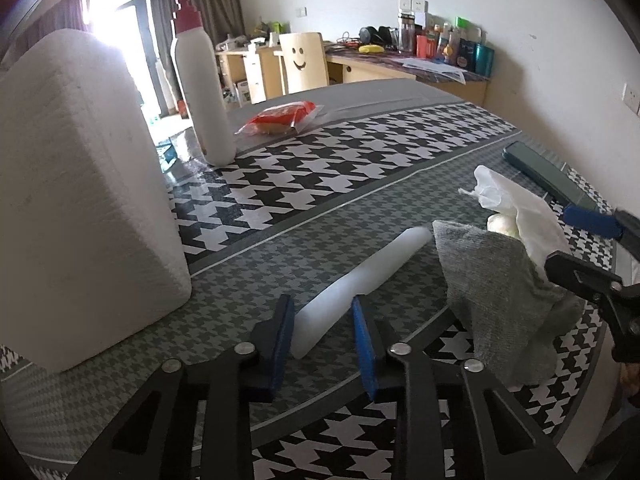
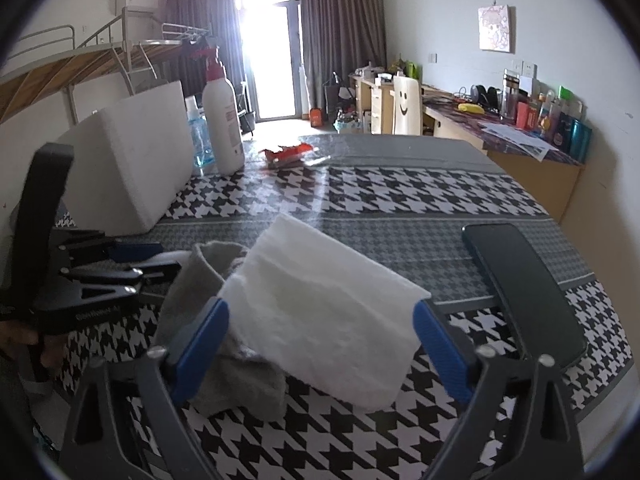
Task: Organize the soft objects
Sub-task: 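Grasp the white foam tube with the left tool while the right tool grasps the white tissue, then lift and carry the tube and tissue with both tools toward the white foam box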
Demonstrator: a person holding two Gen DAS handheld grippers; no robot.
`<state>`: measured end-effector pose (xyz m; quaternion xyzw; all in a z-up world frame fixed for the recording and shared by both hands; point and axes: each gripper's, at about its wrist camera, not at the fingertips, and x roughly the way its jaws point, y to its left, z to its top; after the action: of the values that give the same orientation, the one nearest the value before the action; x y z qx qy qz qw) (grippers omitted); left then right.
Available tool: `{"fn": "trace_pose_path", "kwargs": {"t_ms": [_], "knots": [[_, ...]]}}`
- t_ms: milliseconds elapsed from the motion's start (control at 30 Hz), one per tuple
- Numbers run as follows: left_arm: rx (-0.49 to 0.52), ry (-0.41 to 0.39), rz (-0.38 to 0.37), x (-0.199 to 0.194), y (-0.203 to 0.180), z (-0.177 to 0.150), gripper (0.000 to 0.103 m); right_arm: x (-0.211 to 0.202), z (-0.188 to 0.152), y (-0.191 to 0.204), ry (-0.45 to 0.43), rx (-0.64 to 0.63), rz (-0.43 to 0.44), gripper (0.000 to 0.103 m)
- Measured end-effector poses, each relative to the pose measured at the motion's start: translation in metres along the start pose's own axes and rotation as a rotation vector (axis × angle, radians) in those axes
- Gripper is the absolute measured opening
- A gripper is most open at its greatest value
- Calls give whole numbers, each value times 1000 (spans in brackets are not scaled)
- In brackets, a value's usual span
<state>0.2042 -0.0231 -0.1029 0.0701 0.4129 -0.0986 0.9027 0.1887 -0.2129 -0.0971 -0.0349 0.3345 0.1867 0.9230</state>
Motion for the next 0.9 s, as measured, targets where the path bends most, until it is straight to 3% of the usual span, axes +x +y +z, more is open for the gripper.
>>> {"fn": "trace_pose_path", "kwargs": {"t_ms": [167,300,467,567,900], "knots": [[-19,-2,8,-1,-1,1,19,7,-1,-5,37,21,37,78],[-22,-8,12,-2,0,1,15,10,-2,-6,65,37,64,49],[-24,-15,8,-4,1,0,11,10,-4,-9,76,54,78,20],[-18,-22,-2,-6,-1,-1,10,2,-2,-9,57,61,84,15],[-5,-65,-45,-19,-6,-2,9,-29,9,-7,-16,49,64,13]]}}
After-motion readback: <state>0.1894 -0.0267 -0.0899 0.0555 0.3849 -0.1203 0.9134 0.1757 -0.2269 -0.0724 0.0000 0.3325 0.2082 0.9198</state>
